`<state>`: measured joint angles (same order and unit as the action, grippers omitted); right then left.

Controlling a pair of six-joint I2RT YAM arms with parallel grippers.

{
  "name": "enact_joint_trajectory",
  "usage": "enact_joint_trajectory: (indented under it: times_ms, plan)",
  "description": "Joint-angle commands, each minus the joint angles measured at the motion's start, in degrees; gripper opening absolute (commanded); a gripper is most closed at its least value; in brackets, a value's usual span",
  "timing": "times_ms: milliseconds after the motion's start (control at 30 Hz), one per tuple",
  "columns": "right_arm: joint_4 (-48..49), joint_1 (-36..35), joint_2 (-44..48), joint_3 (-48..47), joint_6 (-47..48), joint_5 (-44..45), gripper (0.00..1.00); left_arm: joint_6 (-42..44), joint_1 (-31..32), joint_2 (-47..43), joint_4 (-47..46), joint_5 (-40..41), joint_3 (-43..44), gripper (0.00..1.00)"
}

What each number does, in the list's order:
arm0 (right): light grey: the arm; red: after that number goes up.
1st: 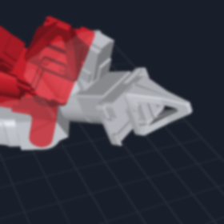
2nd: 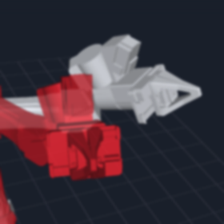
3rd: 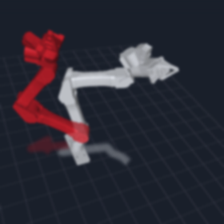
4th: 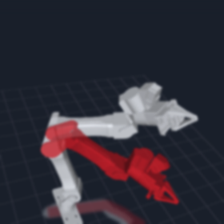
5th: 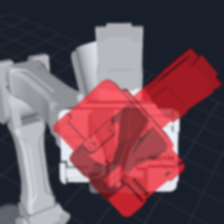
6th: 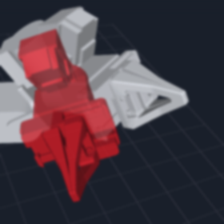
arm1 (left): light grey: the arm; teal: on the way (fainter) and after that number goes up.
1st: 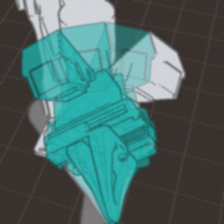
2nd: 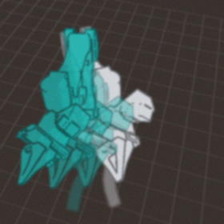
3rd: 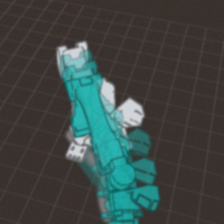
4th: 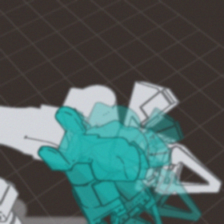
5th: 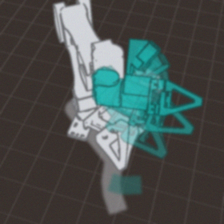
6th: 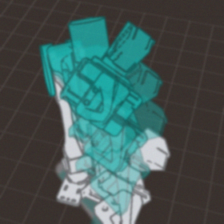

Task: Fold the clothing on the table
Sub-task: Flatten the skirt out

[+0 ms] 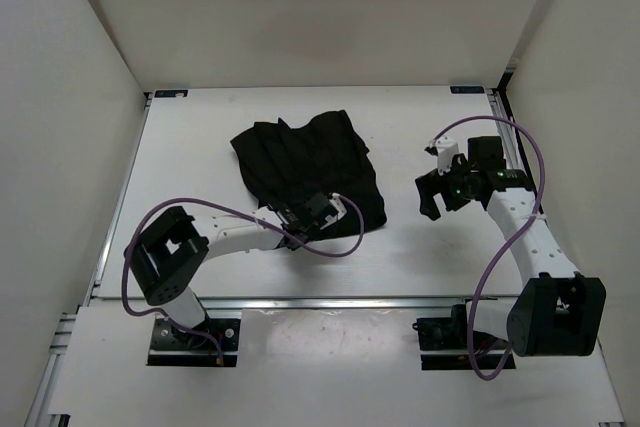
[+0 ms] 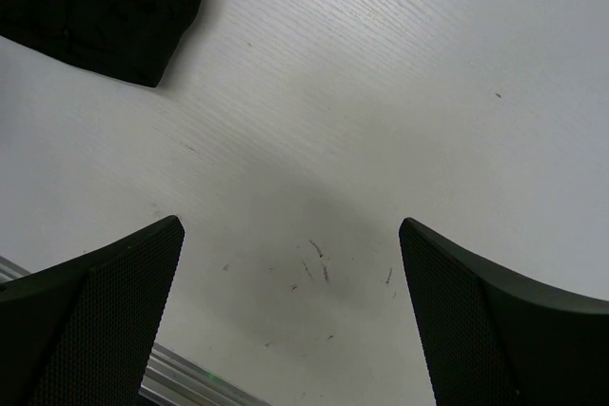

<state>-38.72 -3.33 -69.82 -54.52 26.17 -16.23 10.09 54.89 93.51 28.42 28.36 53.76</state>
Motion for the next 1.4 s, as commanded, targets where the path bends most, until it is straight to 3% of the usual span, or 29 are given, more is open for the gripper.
enact_joint_trajectory:
  times_ms: [0, 67, 100, 133, 300, 433, 633, 700, 767, 867, 900, 933, 967, 1033, 1067, 1133, 1300, 1367]
  plan:
    - [0.05, 0.52, 1.35, -1.11, 0.9, 0.23, 0.99, -0.68, -0.66, 0.53, -1.53, 0.65, 0.38, 0.51]
    - [0.13, 0.53, 1.62, -1.11, 1.33, -0.03, 0.99, -1.12, -0.66, 1.14, -1.62, 1.52, 0.64, 0.22]
    - [0.14, 0.69, 1.44, -1.03, 1.68, -0.03, 0.99, -1.21, -0.67, 1.32, -1.71, 1.96, 0.47, 0.15]
    - [0.4, 0.96, 1.44, -0.94, 1.69, 0.23, 0.99, -1.38, -1.01, 1.58, -1.27, 2.75, 0.91, 0.0]
    - [0.93, 0.7, 2.05, 0.03, 1.51, 0.06, 0.99, -0.77, -0.14, 0.27, -0.05, 7.14, 3.8, 0.0]
    - [1.63, 0.69, 2.32, 0.73, 0.72, -0.2, 0.99, -1.73, -0.58, -1.14, 2.33, 6.54, 12.39, 0.0]
    - [2.16, -0.96, 2.06, 0.65, -0.33, -1.79, 0.99, -12.08, -2.67, -7.18, 4.7, 5.66, 23.32, 0.0]
    - [2.68, -1.23, 1.45, 0.73, -0.95, -2.31, 0.99, -17.45, -5.4, -12.71, 4.45, 3.47, 20.79, 0.0]
    - [2.86, -1.32, 1.44, 0.73, -1.21, -2.49, 1.0, -26.91, -11.96, -20.62, 2.61, 0.04, 13.77, 0.0]
    - [2.86, -1.68, 0.83, 0.47, -1.92, -3.01, 1.0, -37.21, -23.03, -38.19, -2.31, -7.16, -9.81, 0.0]
    - [3.03, -1.59, 0.65, 0.56, -1.74, -3.28, 0.99, -39.51, -25.43, -45.45, -3.37, -10.05, -13.73, 0.0]
    - [2.95, -1.68, 0.48, 0.12, -1.91, -3.8, 0.99, -39.79, -30.32, -51.44, -4.33, -15.3, -20.12, 0.01]
    - [2.43, -1.33, 0.3, 0.12, -1.83, -3.64, 0.99, -39.36, -34.64, -54.37, -5.21, -21.62, -24.88, 0.19]
    - [1.98, -1.33, -0.4, -0.58, -1.39, -4.51, 0.99, -39.18, -39.33, -62.98, -5.49, -29.2, -29.3, 0.77]
    - [1.98, -1.5, -0.75, -0.76, -1.39, -4.95, 0.99, -40.22, -40.99, -63.63, -5.57, -29.85, -30.28, 0.98]
    - [1.81, -1.24, -1.46, -1.99, -0.69, -4.86, 0.99, -39.71, -39.17, -64.86, -2.51, -29.59, -29.94, 0.99]
    - [0.23, -2.82, -5.14, -5.5, -1.12, -7.58, 0.99, -38.73, -25.3, -60.57, 0.4, -19.5, -26.78, 0.98]
    - [-1.7, -4.91, -6.37, -7.79, -0.77, -9.78, 0.99, -39.09, -24.31, -58.19, 1.63, -16.5, -23.02, 0.99]
